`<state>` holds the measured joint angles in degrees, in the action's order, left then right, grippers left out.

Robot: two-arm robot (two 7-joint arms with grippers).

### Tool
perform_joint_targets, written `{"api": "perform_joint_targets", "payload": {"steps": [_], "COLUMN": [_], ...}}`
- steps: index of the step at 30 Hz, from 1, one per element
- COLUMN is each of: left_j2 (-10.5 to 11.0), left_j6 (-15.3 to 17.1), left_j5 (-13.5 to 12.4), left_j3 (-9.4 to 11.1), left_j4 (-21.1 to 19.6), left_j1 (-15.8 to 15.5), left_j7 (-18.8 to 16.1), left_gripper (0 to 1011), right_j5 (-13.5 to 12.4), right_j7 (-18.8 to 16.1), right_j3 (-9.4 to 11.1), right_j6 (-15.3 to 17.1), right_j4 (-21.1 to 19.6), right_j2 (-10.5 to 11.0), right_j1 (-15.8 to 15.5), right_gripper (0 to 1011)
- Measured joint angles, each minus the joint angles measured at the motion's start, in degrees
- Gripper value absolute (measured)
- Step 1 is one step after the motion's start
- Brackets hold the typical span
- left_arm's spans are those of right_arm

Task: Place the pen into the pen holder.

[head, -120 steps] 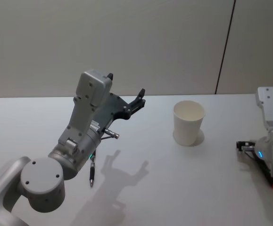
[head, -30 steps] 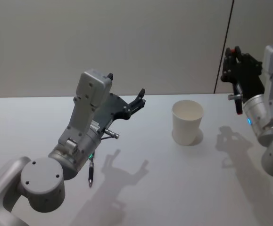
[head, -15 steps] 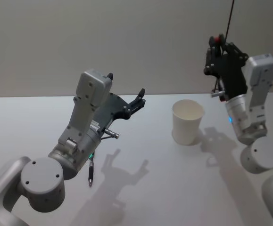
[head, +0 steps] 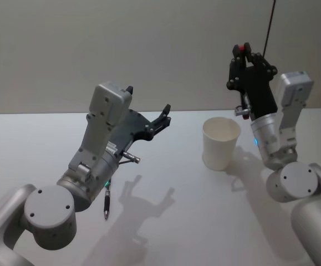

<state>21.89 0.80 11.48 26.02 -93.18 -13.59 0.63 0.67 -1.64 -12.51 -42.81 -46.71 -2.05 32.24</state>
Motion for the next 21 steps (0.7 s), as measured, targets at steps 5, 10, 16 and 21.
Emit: {"api": "perform_joint_targets", "payload": {"steps": [5, 10, 16, 21], "left_j2": [0.0, 0.0, 0.0, 0.0], "left_j6": [0.0, 0.0, 0.0, 0.0], "left_j5": [0.0, 0.0, 0.0, 0.0], "left_j3": [0.0, 0.0, 0.0, 0.0], "left_j4": [0.0, 0.0, 0.0, 0.0], "left_j1": [0.0, 0.0, 0.0, 0.0], "left_j7": [0.0, 0.0, 0.0, 0.0], "left_gripper": [1000, 1000, 1000, 1000], "right_j5": [-2.4, -4.7, -7.4, -9.1], "right_j7": [-1.9, -4.1, -6.9, -9.0], "right_j3": [0.4, 0.9, 1.8, 2.3], "right_j6": [-0.8, -1.3, -2.3, -4.1], "right_j4": [3.7, 6.9, 11.6, 15.6], "right_j2": [-0.5, -0.8, -1.2, -1.6], "right_j1": [1.7, 3.4, 5.8, 7.6], "right_gripper": [157, 157, 157, 157]}}
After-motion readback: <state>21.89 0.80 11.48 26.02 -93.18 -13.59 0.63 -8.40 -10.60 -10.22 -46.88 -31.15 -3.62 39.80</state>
